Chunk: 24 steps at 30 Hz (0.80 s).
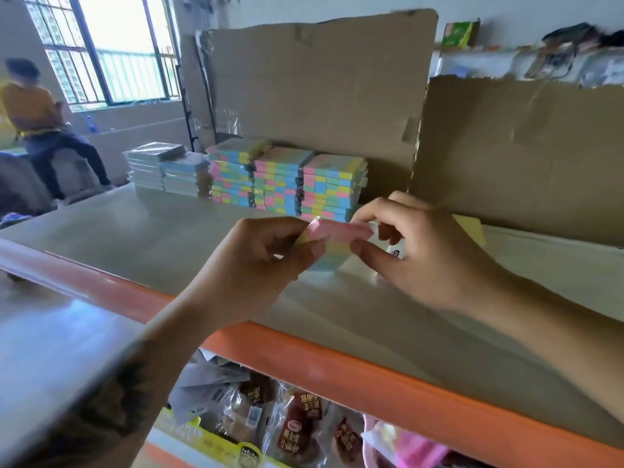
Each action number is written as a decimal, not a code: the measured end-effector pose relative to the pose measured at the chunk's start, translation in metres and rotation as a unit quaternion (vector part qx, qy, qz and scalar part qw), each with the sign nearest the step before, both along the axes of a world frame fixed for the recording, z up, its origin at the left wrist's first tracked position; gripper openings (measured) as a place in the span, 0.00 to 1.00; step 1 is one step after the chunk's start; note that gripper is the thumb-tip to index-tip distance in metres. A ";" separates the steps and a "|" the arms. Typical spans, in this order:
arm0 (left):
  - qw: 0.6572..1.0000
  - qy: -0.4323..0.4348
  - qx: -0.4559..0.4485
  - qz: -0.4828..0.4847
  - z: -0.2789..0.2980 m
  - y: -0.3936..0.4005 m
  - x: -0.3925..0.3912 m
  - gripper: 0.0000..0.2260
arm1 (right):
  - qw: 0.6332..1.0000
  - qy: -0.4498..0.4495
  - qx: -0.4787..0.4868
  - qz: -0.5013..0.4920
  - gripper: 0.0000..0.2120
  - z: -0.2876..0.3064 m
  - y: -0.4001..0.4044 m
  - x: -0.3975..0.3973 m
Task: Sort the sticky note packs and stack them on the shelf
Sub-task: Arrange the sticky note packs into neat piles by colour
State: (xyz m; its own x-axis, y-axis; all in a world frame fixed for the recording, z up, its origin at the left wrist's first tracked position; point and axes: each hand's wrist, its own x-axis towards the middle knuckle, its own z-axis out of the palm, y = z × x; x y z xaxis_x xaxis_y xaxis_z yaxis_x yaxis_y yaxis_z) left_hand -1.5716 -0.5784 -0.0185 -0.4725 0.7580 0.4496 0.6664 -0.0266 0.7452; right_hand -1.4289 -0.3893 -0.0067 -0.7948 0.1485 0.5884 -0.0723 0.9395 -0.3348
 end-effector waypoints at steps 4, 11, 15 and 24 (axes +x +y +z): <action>0.999 -0.032 0.014 -0.024 -0.004 0.003 -0.005 0.06 | 0.999 0.008 -0.046 -0.010 0.08 -0.011 0.001 -0.002; 0.998 -0.062 -0.005 -0.030 -0.007 0.004 -0.011 0.07 | 0.977 0.016 -0.207 0.044 0.11 -0.006 -0.012 -0.001; 0.996 -0.073 0.007 -0.042 -0.005 0.005 -0.011 0.11 | 0.952 0.034 -0.298 0.056 0.17 0.002 -0.019 0.001; 0.981 -0.174 0.048 -0.077 0.000 0.003 -0.012 0.13 | 0.954 0.037 -0.296 0.033 0.11 0.003 -0.023 0.002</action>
State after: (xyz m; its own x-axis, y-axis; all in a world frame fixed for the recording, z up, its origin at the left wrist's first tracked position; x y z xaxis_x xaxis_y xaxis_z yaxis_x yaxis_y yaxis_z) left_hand -1.5833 -0.5754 -0.0185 -0.4930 0.7946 0.3544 0.3556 -0.1877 0.9156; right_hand -1.4271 -0.4121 -0.0038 -0.7739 0.4231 0.4712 -0.1683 0.5799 -0.7971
